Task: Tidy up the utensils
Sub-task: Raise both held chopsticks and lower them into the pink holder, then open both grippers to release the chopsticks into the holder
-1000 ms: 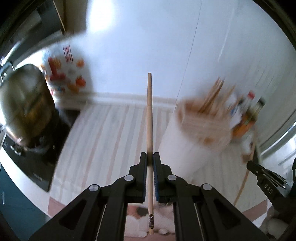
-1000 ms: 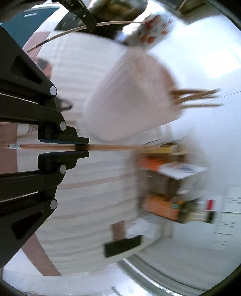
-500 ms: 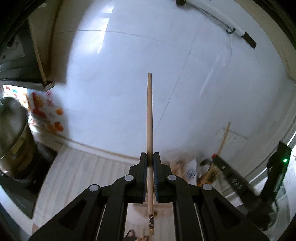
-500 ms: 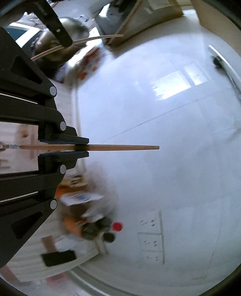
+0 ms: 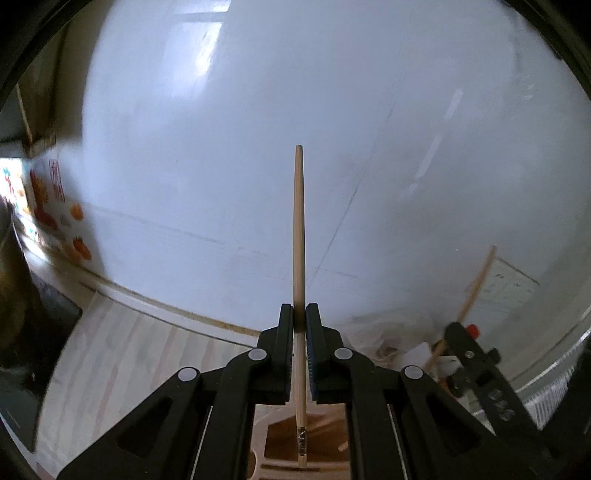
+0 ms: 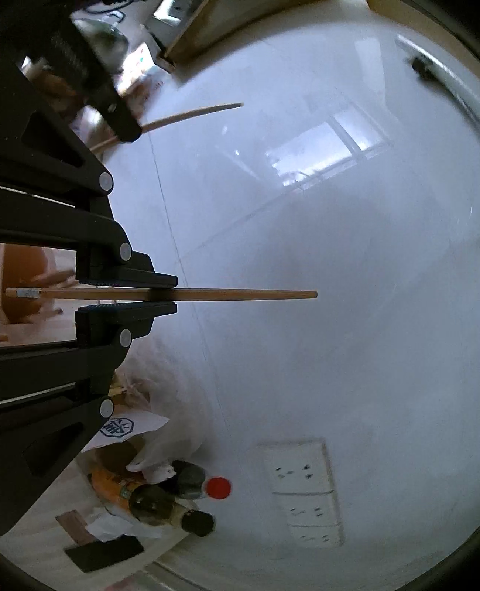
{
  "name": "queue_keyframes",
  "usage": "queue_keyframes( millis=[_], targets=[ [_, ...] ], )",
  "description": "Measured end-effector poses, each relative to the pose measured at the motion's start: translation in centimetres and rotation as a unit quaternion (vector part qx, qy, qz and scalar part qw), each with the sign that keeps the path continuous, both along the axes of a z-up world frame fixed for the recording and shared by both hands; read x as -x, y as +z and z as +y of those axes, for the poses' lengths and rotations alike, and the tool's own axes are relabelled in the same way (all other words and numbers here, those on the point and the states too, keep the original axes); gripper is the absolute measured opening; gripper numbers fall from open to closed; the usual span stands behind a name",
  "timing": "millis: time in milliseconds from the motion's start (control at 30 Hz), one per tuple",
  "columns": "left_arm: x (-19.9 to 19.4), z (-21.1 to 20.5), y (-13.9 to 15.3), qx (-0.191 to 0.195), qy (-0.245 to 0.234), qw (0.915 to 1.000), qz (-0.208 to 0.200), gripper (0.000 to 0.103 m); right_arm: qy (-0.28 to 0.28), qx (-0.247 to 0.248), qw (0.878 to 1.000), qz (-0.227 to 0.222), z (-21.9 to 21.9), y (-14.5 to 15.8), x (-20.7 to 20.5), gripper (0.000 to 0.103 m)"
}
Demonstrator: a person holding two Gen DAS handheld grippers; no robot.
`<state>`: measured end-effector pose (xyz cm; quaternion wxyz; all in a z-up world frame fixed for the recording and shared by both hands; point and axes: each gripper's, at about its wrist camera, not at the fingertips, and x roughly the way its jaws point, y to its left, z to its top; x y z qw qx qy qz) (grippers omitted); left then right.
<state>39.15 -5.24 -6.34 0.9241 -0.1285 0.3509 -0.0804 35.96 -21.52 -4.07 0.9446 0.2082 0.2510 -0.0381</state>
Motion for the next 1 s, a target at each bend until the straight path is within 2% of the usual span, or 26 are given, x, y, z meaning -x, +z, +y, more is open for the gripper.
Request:
queue_keyframes(
  millis=[100,300,433,567,633,700,733,767,800,833,900,933,1000],
  targets=[
    [-0.5,-0.2,-1.7,0.001,0.007,1.0,0.003,0.004,-0.016,-0.017,1.0,-0.002,-0.7,-1.7,-0.2,0.007],
    [-0.6,-1.1,-3.1,-0.017,-0.003,0.9998,0.001,0.004,-0.013,-0.023,1.0,-0.013,-0.6,-3.6,0.0,0.007],
    [-0.1,-1.4,-2.9,-0.031,-0.018,0.9994,0.004,0.004,0.003,-0.012,1.0,-0.003,0.1,-4.0,0.3,0.007],
    [1.5,-1.0,-1.4,-0.043,-0.028,0.9985,0.016,0.012,0.027,-0.019,0.999,0.02,-0.1,-4.8,0.4,0.008],
    [2.8,-0.8,-0.4,-0.059,-0.03,0.9978,0.009,0.026,0.042,-0.027,0.998,0.032,-0.4,-4.7,0.7,0.008],
    [4.0,-0.4,0.5,-0.081,-0.021,0.9965,0.002,0.065,0.046,-0.027,0.998,0.033,-0.8,-4.1,1.3,0.015],
    [4.8,0.1,1.0,-0.083,-0.015,0.9965,-0.002,0.071,0.046,-0.028,0.998,0.029,-1.1,-3.6,1.9,0.022],
    [5.2,0.5,1.2,-0.08,-0.01,0.9967,-0.003,0.073,0.047,-0.029,0.998,0.025,-1.3,-3.3,2.3,0.028],
    [5.6,0.9,1.5,-0.079,-0.008,0.9969,-0.001,0.073,0.047,-0.03,0.998,0.022,-1.5,-2.8,2.8,0.04],
    [6.0,1.3,1.7,-0.076,-0.006,0.9971,0.004,0.073,0.045,-0.033,0.998,0.018,-1.9,-2.3,3.4,0.047],
    [6.7,2.1,1.8,-0.074,-0.001,0.9972,0.016,0.076,0.038,-0.035,0.999,0.013,-2.5,-1.2,4.7,0.05],
    [7.3,2.6,1.8,-0.075,0.001,0.997,0.019,0.081,0.038,-0.038,0.999,0.011,-2.8,-0.9,5.2,0.05],
    [8.2,3.1,1.7,-0.084,0.004,0.9963,0.018,0.098,0.031,-0.037,0.999,0.014,-3.2,-0.2,6.5,0.055]
  ],
)
